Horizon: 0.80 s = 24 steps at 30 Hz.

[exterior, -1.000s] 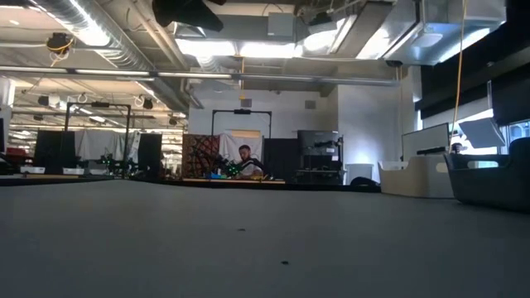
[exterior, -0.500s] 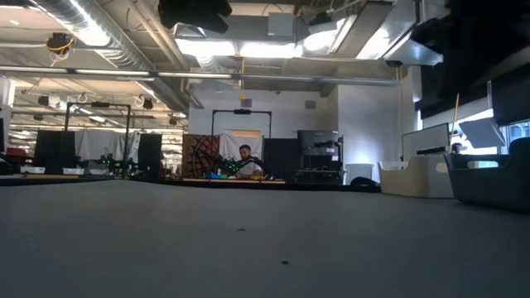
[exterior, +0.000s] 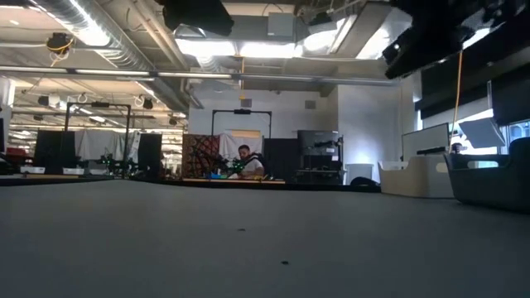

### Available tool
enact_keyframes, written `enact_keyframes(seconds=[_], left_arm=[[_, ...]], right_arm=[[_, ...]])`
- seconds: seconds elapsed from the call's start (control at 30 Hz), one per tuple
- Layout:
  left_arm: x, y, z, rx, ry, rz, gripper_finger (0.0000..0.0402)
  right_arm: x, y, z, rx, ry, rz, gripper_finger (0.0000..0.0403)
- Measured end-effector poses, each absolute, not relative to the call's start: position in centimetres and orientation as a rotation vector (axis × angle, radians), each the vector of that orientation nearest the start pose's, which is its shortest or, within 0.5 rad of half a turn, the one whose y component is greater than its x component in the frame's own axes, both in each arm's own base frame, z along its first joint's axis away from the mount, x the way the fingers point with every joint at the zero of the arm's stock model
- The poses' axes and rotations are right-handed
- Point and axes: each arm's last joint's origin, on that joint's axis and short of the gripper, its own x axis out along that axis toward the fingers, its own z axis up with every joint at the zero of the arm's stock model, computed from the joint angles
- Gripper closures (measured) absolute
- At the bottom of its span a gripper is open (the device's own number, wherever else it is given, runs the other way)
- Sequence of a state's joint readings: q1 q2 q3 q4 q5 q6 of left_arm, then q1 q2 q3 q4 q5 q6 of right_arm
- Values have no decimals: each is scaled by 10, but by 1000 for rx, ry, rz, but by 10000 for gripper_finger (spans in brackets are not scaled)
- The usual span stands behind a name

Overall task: Sort produce into baskets
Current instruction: Return to Home Position

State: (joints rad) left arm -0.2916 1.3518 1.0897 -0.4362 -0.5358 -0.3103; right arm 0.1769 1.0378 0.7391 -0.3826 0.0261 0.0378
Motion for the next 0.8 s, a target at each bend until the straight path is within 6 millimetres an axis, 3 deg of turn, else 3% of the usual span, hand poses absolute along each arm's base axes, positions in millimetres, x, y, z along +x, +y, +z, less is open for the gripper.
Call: enact_keyframes(seconds=[0.47, 0.8], left_arm=[[279, -67, 297, 32, 598, 317, 304], [279, -67, 290, 43, 585, 308, 304]], right_arm=[[189, -9, 238, 40, 413, 184, 394], [151, -12, 223, 70, 259, 123, 393]])
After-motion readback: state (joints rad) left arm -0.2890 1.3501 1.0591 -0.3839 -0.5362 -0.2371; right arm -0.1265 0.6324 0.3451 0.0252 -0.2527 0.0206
